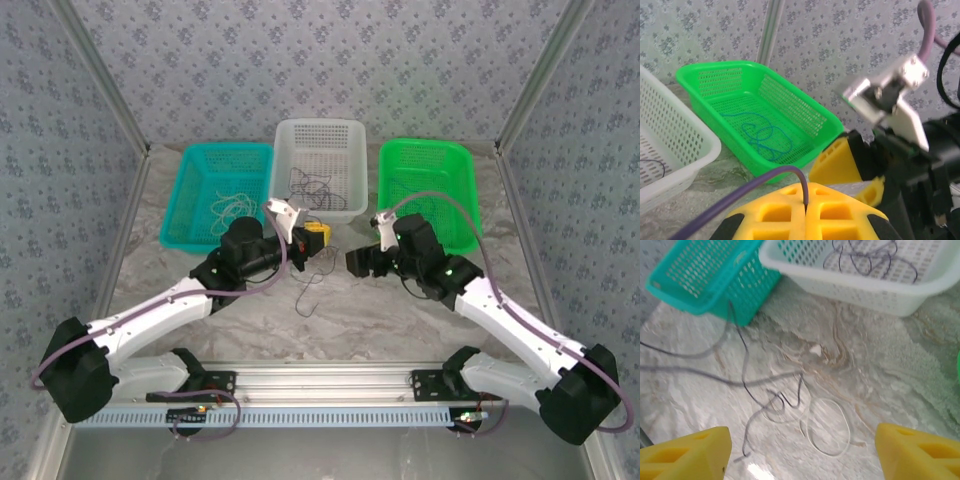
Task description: Untangle the cables
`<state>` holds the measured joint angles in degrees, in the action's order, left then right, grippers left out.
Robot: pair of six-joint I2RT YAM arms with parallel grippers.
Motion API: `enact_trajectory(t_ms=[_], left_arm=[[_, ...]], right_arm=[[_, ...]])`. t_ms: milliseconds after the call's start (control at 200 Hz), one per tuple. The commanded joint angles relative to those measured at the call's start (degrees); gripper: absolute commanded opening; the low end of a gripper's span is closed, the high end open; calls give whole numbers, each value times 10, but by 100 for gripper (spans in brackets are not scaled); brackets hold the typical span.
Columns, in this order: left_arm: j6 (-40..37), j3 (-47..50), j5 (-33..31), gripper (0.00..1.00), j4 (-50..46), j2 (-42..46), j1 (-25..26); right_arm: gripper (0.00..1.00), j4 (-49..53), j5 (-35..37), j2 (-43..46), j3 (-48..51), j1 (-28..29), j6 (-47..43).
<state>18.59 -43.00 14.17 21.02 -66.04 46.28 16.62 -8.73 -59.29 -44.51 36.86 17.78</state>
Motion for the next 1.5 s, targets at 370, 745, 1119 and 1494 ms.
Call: enact_trajectory(t_ms=[370, 745, 1119, 1494], left_arm=[[34, -75, 6, 3, -10, -1, 4], [16, -89, 1, 4, -46, 55, 5], [54, -83, 13, 4, -25, 66, 4], [-14, -118, -60, 6, -83, 138, 2]], right_arm=[[90, -229, 253, -121, 36, 123, -24], [90, -270, 321, -196, -5, 122, -2], [87, -262, 383, -207, -21, 115, 27], [56, -194, 382, -196, 9, 114, 64]])
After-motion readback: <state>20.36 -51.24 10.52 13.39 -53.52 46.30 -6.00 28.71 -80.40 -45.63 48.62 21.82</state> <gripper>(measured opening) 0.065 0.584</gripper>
